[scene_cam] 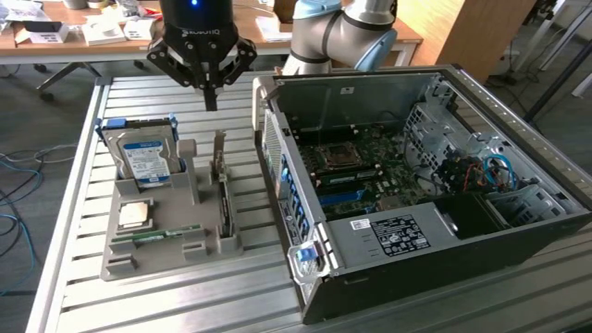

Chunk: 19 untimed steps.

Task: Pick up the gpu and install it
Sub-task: 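Reach for the gpu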

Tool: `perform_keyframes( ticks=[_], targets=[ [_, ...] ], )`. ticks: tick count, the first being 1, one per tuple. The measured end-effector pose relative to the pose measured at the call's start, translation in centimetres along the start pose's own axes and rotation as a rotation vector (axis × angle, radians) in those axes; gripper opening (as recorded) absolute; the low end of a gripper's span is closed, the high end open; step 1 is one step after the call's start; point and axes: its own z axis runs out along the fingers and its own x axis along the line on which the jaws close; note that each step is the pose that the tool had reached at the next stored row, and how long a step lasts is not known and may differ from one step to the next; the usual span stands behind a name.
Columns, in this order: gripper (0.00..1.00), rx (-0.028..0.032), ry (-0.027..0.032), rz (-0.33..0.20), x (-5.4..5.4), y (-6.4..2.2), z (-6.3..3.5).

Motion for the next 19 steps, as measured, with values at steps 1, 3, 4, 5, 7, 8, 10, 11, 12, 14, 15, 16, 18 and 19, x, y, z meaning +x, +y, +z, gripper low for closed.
perform_keyframes(
  ticks=[1, 3, 4, 5, 7, 8, 10, 11, 12, 14, 15, 16, 18, 19],
  targets=[
    [0.11, 0.0001, 0.0001, 0.0, 0.0, -0.05, -0.01],
    [0.11, 0.0, 0.0, 0.0, 0.0, -0.17, -0.01],
    [0.11, 0.0, 0.0, 0.0, 0.0, -0.24, -0.01],
    [0.11, 0.0, 0.0, 0.0, 0.0, -0.3, -0.01],
    [0.11, 0.0, 0.0, 0.0, 0.0, -0.41, -0.02],
    [0.11, 0.0, 0.0, 0.0, 0.0, -0.47, -0.02],
    [0.11, 0.0, 0.0, 0.0, 0.0, -0.57, -0.02],
    [0.11, 0.0, 0.0, 0.0, -0.1, -0.62, -0.03],
    [0.11, 0.0, 0.0, 0.0, -0.1, -0.68, -0.03],
    [0.11, 0.0, 0.0, 0.0, -0.1, -0.8, -0.04],
    [0.11, -0.0001, -0.0001, 0.0, -0.1, -0.87, -0.03],
    [0.11, 0.0, 0.0, 0.0, -0.1, -0.93, -0.04],
    [0.11, 0.0, 0.0, 0.0, -0.1, -1.06, -0.05],
    [0.11, 0.0, 0.0, 0.0, -0.1, -1.12, -0.05]
  ],
)
